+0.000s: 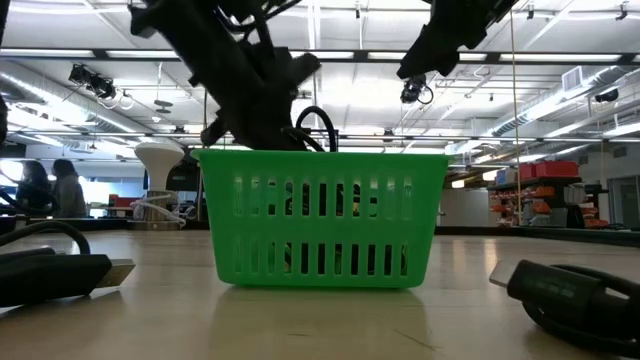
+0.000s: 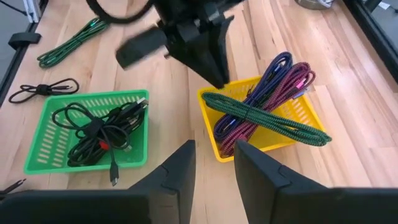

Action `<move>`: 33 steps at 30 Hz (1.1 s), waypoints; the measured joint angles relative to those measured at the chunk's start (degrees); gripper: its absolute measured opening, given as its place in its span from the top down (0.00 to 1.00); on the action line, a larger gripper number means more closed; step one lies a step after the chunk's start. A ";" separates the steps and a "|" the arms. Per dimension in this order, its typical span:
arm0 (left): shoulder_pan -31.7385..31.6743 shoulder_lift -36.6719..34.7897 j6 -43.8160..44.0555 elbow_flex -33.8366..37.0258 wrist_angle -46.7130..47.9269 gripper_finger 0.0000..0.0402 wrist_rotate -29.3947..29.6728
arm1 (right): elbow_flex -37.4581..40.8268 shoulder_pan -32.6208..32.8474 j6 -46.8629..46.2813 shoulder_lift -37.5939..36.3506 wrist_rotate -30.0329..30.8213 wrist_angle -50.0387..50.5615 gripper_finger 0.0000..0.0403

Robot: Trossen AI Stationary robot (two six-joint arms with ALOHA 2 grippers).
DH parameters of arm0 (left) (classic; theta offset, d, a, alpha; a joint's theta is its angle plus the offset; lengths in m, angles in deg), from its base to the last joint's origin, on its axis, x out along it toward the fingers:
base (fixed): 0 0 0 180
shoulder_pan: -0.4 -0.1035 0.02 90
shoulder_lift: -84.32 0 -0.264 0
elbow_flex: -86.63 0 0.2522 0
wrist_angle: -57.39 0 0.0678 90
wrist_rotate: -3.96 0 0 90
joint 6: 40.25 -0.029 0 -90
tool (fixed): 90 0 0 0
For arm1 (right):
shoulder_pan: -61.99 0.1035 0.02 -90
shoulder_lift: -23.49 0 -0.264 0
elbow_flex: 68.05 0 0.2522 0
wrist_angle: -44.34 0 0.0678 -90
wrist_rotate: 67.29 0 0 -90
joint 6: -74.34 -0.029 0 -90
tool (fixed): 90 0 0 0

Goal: Pick & Place USB Port
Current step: Put the black and green charger cable into the yellow bin

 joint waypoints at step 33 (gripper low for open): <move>32.37 -5.72 -2.50 -0.02 23.42 0.87 -40.10 | 0.00 0.00 -3.59 0.01 0.13 -0.22 0.72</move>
